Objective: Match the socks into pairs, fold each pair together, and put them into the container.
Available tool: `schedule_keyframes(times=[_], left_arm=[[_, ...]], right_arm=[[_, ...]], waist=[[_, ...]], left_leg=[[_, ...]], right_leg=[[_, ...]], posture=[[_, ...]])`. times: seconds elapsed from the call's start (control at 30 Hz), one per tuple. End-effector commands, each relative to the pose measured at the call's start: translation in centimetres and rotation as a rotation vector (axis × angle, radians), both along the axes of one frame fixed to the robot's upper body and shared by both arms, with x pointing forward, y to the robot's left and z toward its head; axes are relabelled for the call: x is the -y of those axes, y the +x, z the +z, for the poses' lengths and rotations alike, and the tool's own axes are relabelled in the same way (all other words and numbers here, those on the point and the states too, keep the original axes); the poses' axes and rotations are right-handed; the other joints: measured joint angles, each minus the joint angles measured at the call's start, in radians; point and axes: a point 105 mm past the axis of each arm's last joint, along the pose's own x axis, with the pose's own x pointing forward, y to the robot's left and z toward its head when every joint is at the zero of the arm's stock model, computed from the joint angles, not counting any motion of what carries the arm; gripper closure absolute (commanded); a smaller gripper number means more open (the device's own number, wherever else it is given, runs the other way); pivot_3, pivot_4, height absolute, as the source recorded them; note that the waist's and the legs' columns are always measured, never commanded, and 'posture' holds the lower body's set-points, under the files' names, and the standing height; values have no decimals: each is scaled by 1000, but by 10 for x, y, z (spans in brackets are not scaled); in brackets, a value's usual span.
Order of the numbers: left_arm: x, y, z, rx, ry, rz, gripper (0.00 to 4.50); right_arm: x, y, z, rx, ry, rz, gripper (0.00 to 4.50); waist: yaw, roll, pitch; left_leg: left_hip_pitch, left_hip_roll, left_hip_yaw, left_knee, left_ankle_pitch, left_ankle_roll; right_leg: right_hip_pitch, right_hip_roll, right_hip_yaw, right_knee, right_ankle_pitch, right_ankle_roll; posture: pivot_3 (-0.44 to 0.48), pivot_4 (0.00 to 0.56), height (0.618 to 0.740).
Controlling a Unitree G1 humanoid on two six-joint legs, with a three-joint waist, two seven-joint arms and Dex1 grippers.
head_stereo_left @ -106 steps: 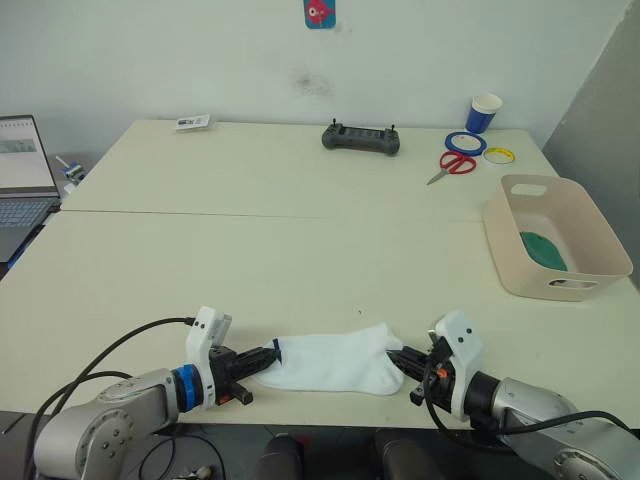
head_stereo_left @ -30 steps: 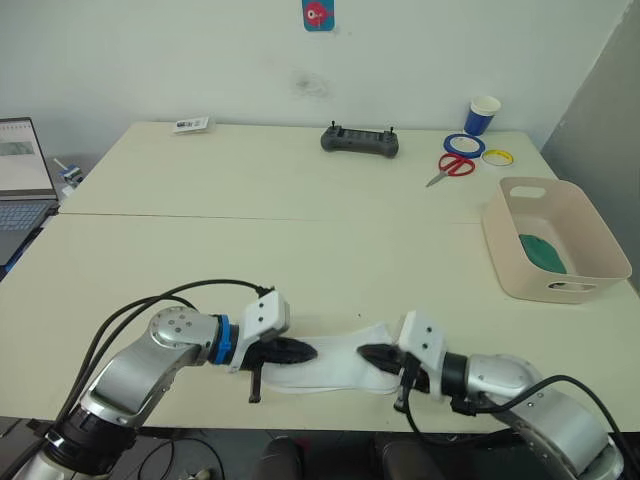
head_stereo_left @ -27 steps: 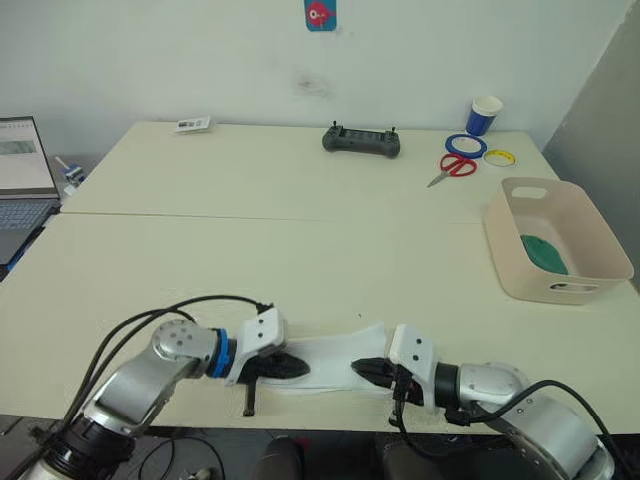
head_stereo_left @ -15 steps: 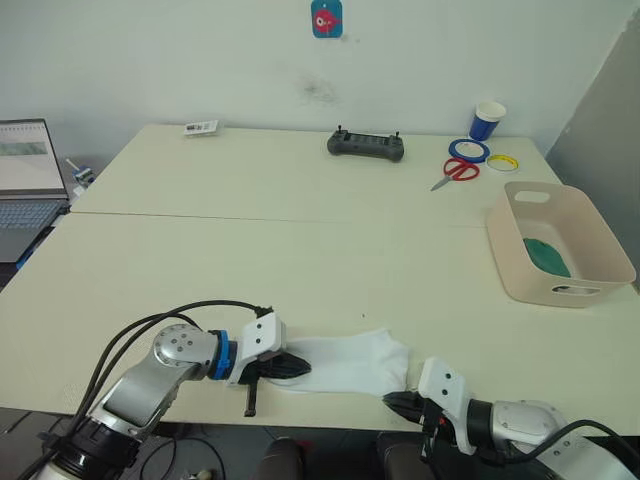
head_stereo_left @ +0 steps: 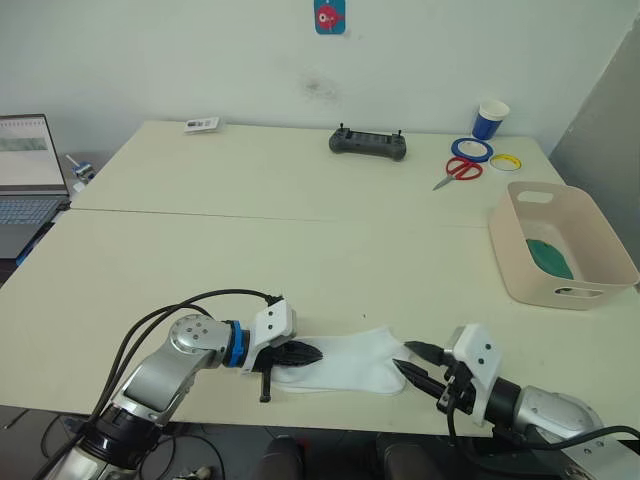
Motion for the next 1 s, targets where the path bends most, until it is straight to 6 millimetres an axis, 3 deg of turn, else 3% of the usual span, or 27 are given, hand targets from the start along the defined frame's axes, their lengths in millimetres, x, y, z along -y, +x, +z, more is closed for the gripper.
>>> schedule_keyframes(times=[0.03, 0.07, 0.3, 0.43, 0.7, 0.8, 1.0], left_arm=[[-7, -7, -15, -39, 53, 0, 4500], [-7, -7, -16, -39, 55, -3, 4500], [-8, -6, -19, -30, 65, -16, 4500], [-9, -5, -19, -21, 65, -16, 4500], [-3, 5, -5, 17, 8, 27, 4500], [8, 12, 10, 45, -39, 30, 4500], [54, 24, 36, 50, -175, -2, 4500]], right_arm=[[-2, 2, -5, 7, -10, -41, 1088], [-3, 3, -10, -6, -14, -49, 763], [-11, 16, -37, -83, 12, -130, 763], [-20, 8, -46, -130, 0, -80, 1635], [-21, 11, -33, -81, 36, -83, 4392], [-9, 16, -21, -54, 65, -134, 4451], [27, 20, -5, -41, 53, -195, 4451]], waist=[[0, 0, 0], [0, 0, 0], [0, 1, 0], [0, 1, -1], [0, 1, -1], [1, 1, -1], [5, 0, 0]], left_leg=[[0, 0, 0, 0, 0, 0], [0, 0, 0, 0, 0, 0], [0, 0, 1, 0, 0, 0], [0, 0, 0, 0, 0, 0], [1, 0, 0, 0, 0, 0], [0, -1, 0, 0, 0, 0], [-2, -2, 0, 2, 0, 0]], right_leg=[[0, 0, 0, 0, 0, 0], [0, 0, 0, 0, 0, -1], [0, 0, 1, 0, -2, -3], [0, 0, 1, 0, -2, -3], [1, 0, 1, 0, -2, -3], [0, -1, 0, 0, -2, -3], [0, -1, 0, -1, 3, 5]], posture=[[0, 150, 740], [0, 150, 740], [0, 150, 740], [0, 150, 740], [0, 150, 740], [0, 150, 740], [0, 150, 740]])
